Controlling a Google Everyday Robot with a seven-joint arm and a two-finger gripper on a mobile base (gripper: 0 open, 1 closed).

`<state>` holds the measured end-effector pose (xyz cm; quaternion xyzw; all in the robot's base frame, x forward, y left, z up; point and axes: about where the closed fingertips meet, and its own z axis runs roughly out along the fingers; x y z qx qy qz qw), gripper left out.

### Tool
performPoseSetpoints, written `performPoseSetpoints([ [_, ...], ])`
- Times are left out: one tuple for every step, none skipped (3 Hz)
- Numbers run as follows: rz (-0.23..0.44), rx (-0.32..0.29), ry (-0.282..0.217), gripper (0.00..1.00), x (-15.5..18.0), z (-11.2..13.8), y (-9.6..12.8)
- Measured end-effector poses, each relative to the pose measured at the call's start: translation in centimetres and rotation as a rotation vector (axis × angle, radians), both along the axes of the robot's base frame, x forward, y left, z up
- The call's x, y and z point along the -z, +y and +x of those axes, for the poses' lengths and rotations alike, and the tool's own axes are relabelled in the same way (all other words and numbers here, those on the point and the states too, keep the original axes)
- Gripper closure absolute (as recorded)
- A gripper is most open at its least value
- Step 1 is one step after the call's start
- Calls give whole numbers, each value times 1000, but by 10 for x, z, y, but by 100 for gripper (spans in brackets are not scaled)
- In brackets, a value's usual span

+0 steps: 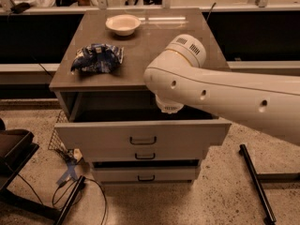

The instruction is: Open top drawer

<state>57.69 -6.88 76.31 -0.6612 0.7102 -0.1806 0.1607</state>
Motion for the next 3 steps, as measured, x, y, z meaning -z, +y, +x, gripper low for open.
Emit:
performPoseSetpoints([
  [4, 32, 13, 100, 28, 31, -18],
  [5, 94, 75, 100, 64, 45, -44],
  [15, 134, 148, 100, 90, 32, -59],
])
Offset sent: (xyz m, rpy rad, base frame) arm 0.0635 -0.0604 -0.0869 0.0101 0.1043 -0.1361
